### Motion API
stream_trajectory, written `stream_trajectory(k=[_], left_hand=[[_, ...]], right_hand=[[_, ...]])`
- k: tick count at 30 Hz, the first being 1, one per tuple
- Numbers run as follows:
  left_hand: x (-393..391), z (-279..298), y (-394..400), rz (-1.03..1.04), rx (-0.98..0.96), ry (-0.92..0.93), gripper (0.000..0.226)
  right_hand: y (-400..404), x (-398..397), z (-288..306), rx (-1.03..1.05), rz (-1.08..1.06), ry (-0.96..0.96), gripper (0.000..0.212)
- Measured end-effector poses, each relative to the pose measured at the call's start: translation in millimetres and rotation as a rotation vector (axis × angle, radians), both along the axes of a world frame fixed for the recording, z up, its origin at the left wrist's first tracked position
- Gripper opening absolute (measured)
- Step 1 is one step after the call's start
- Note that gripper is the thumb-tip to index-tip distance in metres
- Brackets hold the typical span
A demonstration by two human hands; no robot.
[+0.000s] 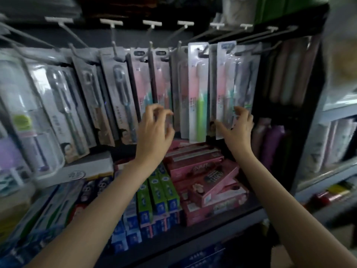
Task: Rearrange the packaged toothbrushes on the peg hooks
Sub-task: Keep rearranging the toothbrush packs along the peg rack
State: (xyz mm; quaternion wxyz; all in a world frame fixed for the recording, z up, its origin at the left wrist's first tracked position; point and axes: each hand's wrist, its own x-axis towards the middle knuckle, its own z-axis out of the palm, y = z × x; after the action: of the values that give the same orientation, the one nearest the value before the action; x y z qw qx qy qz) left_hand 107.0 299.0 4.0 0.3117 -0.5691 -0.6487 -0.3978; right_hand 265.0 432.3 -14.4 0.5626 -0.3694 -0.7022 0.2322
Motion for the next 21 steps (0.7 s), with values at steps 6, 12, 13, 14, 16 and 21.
stream_trajectory(k=[6, 12, 13, 14, 16, 21], left_hand=[[35.9, 9.8, 45.2, -0.199, -0.047, -0.453, 0.051], [42.4, 8.6, 61.2, -0.208, 0.017, -0.516, 0.025], [41.3, 8.7, 60.9, -0.2, 0.022, -0.504, 0.024], [39.9, 9.1, 60.1, -0.194, 0.026, -0.497, 0.023], [38.1, 9.6, 58.2, -0.183, 0.029, -0.492, 0.021], [35.1, 10.1, 54.8, -0.142, 0.047, -0.445, 0.02]], right_hand=[[21.8, 17.1, 2.0, -0.034, 0.127, -0.023, 0.057], [39.5, 40.5, 2.4, 0.057, 0.269, 0.142, 0.06], [41.8, 43.7, 5.8, 0.068, 0.268, 0.149, 0.059], [45.0, 45.7, 9.0, 0.072, 0.277, 0.158, 0.058], [49.5, 48.2, 12.9, 0.059, 0.322, 0.147, 0.059], [54.2, 48.7, 11.4, 0.008, 0.406, 0.086, 0.061]])
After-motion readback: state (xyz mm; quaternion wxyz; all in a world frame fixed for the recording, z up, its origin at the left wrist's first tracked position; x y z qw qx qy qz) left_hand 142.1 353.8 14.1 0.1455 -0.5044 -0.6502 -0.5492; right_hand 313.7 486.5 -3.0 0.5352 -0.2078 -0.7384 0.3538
